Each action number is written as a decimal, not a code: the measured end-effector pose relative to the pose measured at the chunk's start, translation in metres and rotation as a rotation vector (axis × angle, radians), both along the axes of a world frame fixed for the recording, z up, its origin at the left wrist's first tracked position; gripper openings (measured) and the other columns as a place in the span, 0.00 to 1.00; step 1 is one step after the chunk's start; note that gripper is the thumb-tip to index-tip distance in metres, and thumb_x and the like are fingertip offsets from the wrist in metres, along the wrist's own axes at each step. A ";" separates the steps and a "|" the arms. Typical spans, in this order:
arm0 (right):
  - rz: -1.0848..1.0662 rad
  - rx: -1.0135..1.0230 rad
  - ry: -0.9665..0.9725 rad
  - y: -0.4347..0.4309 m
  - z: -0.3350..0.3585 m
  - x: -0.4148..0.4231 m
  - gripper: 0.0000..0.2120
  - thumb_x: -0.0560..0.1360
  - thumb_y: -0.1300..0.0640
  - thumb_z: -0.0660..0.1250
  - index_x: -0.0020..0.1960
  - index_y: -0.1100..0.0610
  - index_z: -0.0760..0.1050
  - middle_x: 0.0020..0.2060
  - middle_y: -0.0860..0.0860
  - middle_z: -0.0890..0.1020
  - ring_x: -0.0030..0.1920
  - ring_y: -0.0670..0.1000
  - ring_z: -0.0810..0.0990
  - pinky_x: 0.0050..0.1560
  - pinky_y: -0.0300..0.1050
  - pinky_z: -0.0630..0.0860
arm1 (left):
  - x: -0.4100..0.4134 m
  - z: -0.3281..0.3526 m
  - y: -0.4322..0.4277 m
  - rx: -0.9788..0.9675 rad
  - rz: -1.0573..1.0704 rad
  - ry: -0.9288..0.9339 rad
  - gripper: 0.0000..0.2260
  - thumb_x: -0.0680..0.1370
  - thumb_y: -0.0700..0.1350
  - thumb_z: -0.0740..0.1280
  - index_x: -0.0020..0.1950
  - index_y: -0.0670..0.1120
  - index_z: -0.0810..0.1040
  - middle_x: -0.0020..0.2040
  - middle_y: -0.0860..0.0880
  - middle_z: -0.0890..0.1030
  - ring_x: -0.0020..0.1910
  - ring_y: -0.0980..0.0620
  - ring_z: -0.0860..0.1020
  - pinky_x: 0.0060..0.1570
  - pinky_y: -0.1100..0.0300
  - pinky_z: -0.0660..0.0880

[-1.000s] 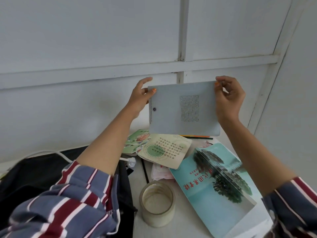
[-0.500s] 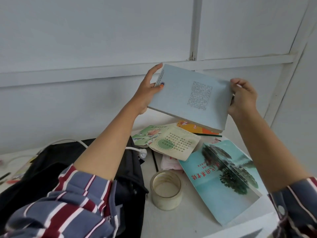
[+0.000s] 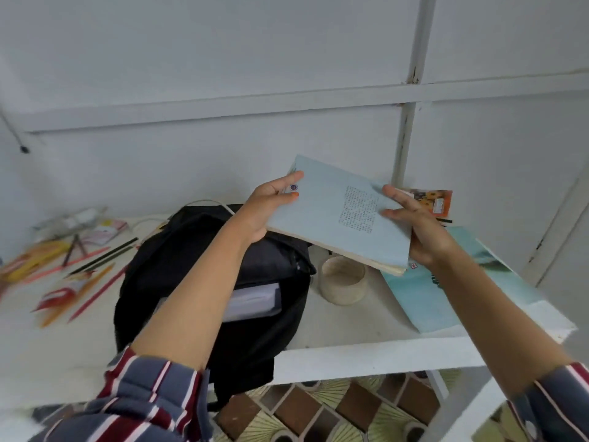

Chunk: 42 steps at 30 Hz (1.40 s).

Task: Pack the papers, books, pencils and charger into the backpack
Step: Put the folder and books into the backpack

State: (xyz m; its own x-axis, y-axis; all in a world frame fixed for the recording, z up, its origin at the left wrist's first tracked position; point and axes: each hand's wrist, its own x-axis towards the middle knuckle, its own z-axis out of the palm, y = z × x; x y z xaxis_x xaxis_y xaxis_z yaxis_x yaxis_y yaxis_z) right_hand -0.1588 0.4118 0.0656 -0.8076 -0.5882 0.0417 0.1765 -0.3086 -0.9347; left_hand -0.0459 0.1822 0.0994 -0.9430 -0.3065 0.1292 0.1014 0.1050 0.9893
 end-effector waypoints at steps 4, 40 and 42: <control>0.036 -0.012 -0.066 -0.013 -0.012 0.035 0.21 0.74 0.70 0.60 0.62 0.51 0.73 0.51 0.51 0.81 0.49 0.55 0.81 0.43 0.45 0.81 | 0.046 -0.003 -0.006 -0.085 0.011 -0.110 0.20 0.78 0.33 0.61 0.67 0.49 0.72 0.59 0.49 0.74 0.58 0.50 0.74 0.58 0.61 0.72; 0.177 0.383 -0.013 -0.070 -0.062 0.157 0.22 0.66 0.59 0.64 0.58 0.45 0.76 0.62 0.45 0.73 0.54 0.45 0.76 0.49 0.36 0.73 | 0.138 -0.061 -0.133 -1.112 0.036 -0.199 0.24 0.73 0.47 0.71 0.67 0.57 0.72 0.70 0.49 0.67 0.68 0.49 0.67 0.67 0.50 0.63; 0.088 0.315 -0.097 -0.073 -0.064 0.158 0.22 0.73 0.64 0.57 0.62 0.47 0.72 0.54 0.47 0.77 0.46 0.48 0.78 0.38 0.36 0.77 | 0.133 -0.048 -0.133 -1.079 0.068 -0.174 0.22 0.73 0.48 0.71 0.67 0.56 0.73 0.69 0.50 0.69 0.67 0.50 0.67 0.66 0.53 0.64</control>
